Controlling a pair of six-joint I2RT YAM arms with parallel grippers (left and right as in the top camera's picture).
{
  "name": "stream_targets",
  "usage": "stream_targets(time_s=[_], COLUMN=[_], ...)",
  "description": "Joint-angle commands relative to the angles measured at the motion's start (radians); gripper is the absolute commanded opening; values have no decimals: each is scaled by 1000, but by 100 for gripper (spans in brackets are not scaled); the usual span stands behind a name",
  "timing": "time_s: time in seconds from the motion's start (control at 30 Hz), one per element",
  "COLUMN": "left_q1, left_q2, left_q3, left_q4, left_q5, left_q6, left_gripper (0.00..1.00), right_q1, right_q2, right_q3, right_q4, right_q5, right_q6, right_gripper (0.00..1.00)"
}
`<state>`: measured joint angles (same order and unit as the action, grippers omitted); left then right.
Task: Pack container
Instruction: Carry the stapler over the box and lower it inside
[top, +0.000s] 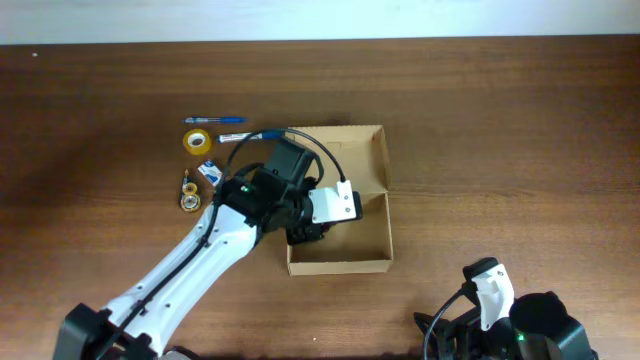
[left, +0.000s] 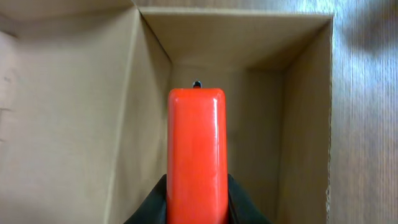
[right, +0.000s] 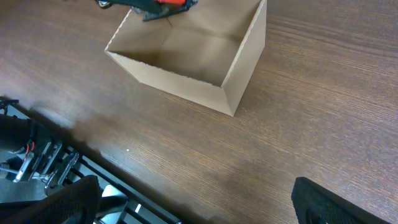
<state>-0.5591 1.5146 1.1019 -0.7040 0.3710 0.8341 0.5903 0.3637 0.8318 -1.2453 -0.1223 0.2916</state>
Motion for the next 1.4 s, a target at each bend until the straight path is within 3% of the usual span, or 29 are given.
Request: stream_targets(time_s=[0.0, 1.37], left_q1=[-2, -67], left_q2=[9, 169], left_q3=[12, 11], left_q4=[-26, -97], left_q5=[26, -65], left_q6=[21, -18], left_gripper=[2, 2], right_q1=[8, 8], right_q2=[5, 5], right_q3=[-3, -3], right_q4=[3, 3], right_q5=[-5, -6], right_q6=[-4, -4], right_gripper=[99, 99])
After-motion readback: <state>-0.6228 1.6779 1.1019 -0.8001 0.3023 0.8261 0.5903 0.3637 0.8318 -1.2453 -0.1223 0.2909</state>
